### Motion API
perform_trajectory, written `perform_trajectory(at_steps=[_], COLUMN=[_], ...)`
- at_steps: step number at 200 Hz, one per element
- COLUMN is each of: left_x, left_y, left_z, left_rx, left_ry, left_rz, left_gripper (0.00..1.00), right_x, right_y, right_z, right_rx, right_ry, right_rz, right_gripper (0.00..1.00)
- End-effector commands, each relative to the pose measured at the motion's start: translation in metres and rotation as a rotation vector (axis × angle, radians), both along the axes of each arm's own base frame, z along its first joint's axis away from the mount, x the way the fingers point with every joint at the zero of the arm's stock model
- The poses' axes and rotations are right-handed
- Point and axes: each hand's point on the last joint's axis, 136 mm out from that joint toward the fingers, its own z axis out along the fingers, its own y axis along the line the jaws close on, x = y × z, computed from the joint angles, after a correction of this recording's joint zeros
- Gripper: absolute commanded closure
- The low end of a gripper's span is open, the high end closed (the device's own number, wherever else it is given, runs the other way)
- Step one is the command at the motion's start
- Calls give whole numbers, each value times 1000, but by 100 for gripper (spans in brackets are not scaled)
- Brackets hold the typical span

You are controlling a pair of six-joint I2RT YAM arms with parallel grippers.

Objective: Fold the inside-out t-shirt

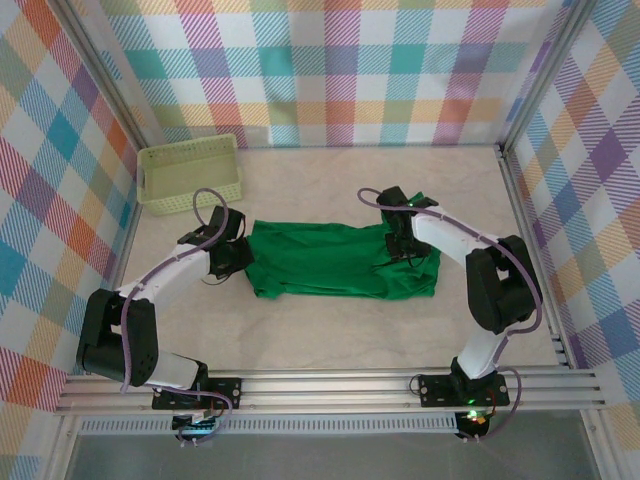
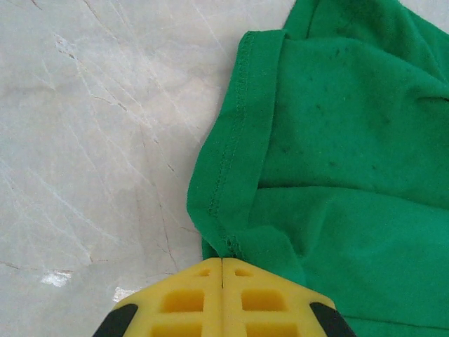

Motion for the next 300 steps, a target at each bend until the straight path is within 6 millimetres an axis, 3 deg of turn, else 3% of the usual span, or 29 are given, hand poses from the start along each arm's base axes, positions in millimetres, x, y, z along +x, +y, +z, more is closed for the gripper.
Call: perform_trajectory(at_steps=[1,46,83,139,169,199,223,236,251,263,300], left_x=[-1,0,1,4,5,5,7,9,14,16,15], left_y=[2,2,-12,-21,-21,-25,-28,-31,-33,-38,-43], left_z=[2,1,3,29,45,51,39,25,8,4,11], left_rx=[18,26,-24,-41,-42,-52,-36,-17,2,-9,7], left_ry=[-4,8,23,-13,-43,-48,15,78,125,119,84], left_rz=[-7,-8,-57,-106,-115,-134,-143,-153,-139,-144,-167], left_gripper=[100,100,100,100,100,100,100,100,100,100,100], right_x=[-5,-7,-16,-35,-42,-50,-49,-43,-39,-34,-21], right_y=[-6,-6,-8,12,17,20,32,38,53,57,69], right_z=[-7,22,43,103,118,104,79,53,21,8,22], right_rx=[-44,-30,16,256,360,391,443,450,438,412,459], right_ry=[29,-28,-86,-192,-187,-148,-100,-61,34,40,7], right_rz=[5,14,2,31,31,33,26,2,10,7,42], right_gripper=[67,88,96,91,93,92,91,87,92,94,92])
